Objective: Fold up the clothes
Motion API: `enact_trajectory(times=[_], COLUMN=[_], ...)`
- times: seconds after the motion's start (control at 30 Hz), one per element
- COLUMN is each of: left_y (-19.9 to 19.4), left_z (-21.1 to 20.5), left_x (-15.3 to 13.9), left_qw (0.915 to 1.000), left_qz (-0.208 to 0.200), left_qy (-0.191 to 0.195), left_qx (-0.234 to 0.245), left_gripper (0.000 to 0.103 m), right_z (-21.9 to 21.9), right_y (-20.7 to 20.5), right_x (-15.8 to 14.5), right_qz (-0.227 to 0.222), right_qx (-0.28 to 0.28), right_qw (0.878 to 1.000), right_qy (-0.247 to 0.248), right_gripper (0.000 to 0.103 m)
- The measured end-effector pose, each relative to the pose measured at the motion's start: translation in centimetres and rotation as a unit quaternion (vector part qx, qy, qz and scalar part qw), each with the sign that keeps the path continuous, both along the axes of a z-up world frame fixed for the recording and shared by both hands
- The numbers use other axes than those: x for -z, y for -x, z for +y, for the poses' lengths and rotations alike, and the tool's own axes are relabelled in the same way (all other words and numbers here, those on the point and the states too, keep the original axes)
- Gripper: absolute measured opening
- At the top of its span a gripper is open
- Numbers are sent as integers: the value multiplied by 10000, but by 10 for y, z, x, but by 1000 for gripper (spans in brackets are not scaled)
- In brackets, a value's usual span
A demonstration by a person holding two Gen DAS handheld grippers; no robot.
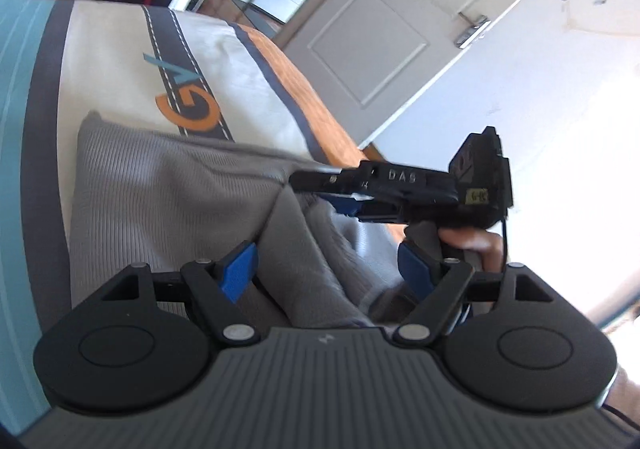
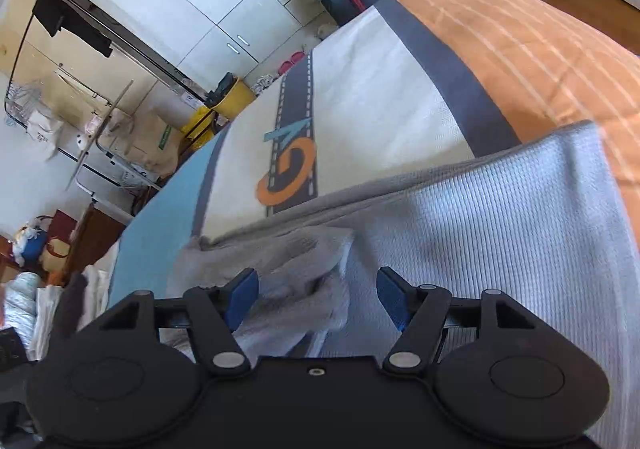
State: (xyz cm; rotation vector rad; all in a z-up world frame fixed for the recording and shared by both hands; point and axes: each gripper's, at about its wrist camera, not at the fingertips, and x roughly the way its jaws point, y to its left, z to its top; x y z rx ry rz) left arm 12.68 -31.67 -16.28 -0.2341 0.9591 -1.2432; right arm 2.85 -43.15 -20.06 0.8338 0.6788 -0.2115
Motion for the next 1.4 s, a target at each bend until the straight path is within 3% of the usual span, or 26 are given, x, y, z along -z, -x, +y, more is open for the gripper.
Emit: enact_trajectory(times=[0.03, 0.07, 0.1, 0.17, 0.2, 0.27, 0.3, 0.37, 0.4, 0.53, 0.67, 0.77, 0.87, 0.93, 1.0, 1.17, 1.33, 1.4], left_y=[0, 0, 0, 2, 3, 6, 8, 12, 15, 28, 45, 48, 43, 39, 35, 31, 24, 21], left_z=[-7, -14, -20, -29, -32, -34, -35, -39, -43, -66, -106, -137, -156, -161, -165, -184, -195, -198], left_x=[2, 6, 10, 18, 22, 24, 23, 17, 12, -11, -22, -11, 8, 17, 19, 16, 28, 32], left_qw=[9999, 9998, 9996, 9990, 9986, 9985, 9985, 9987, 9987, 9967, 9950, 9947, 9940, 9933, 9940, 9955, 9951, 9956], left_qz=[-56, -72, -14, 105, 164, 211, 237, 257, 277, 592, 484, 514, 743, 896, 903, 616, 753, 726], left_qy=[-85, -164, -223, -365, -448, -482, -465, -415, -352, -12, 6, -125, -299, -282, -185, -289, -457, -488], left_qx=[11, 71, 148, 234, 241, 156, 142, 173, 230, 561, 870, 886, 748, 670, 586, 654, 446, 336], left_gripper=[77, 77, 76, 70, 61, 52, 37, 15, 13, 13, 13, 13, 13, 13, 13, 13, 16, 21], right_z=[1, 1, 2, 11, 16, 20, 19, 18, 19, 17, -2, -24, -35, -39, -44, -64, -62, -65], right_y=[-3, -5, -8, -7, -7, -2, 4, 17, 22, 47, 76, 87, 80, 74, 69, 71, 83, 102], right_x=[2, 4, 6, -4, -10, -22, -30, -48, -56, -77, -79, -66, -51, -47, -45, -32, -30, -32], right_qz=[-100, -200, -300, -333, -342, -476, -670, -1014, -1097, -1261, -1470, -1389, -1199, -1101, -1102, -1300, -779, -410], right_qx=[-128, -257, -385, -533, -602, -626, -557, -413, -351, -149, 237, 755, 930, 942, 934, 1117, 1666, 2275], right_qw=[9999, 9994, 9987, 9978, 9968, 9949, 9944, 9917, 9908, 9887, 9867, 9872, 9884, 9894, 9894, 9846, 9829, 9727], right_qy=[-44, -88, -132, 217, 412, 626, 593, 669, 715, 792, 644, 212, -41, 79, 155, -343, 43, -185], right_gripper=[68, 47, 36, 24, 21, 18, 18, 17, 17, 17, 17, 17, 17, 17, 17, 17, 36, 49])
